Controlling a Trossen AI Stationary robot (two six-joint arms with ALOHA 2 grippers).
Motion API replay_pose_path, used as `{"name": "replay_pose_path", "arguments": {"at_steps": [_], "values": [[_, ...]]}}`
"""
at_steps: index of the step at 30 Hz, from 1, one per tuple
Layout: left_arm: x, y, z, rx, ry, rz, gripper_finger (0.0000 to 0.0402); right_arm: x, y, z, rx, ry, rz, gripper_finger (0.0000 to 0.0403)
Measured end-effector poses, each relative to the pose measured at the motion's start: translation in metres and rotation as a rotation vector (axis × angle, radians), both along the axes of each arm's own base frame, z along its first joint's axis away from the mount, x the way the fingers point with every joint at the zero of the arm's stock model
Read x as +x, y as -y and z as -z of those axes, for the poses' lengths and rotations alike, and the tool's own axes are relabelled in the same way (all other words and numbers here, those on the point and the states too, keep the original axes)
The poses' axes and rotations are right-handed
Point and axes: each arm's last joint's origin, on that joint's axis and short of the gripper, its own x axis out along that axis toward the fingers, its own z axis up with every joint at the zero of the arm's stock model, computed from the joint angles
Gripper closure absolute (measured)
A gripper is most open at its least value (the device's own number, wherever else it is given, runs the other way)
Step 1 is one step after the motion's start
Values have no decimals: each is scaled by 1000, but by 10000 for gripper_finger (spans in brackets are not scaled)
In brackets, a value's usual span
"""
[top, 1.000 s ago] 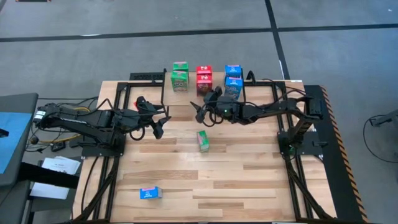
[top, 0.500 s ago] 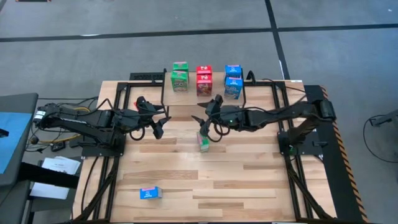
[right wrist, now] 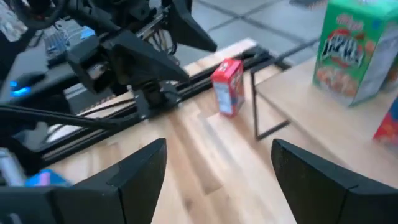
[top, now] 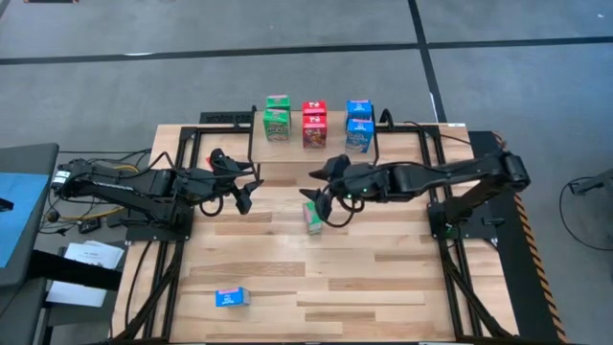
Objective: Stack cereal on shelf
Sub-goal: Put the green cereal box on the shelf aligned with the other green cereal boxes
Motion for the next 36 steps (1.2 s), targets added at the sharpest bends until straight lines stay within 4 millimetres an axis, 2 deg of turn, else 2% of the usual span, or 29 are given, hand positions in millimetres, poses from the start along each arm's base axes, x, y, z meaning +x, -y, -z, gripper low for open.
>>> {"name": "replay_pose_path", "arguments": {"at_steps": [3,9,16,25,36], "values": [[0,0,0,-1,0,0,132,-1,-1,-11,89,-19,-5,92],[0,1,0,-48,20,23,132,-2,-2,-20,260,-45,10,91],[1,2,1,-82,27,61,132,-5,-3,-20,371,-73,17,92],[1,3,1,-95,30,75,132,-8,-4,1,451,-223,107,92],[1,3,1,-96,26,77,132,14,-12,39,472,-347,152,92]]}}
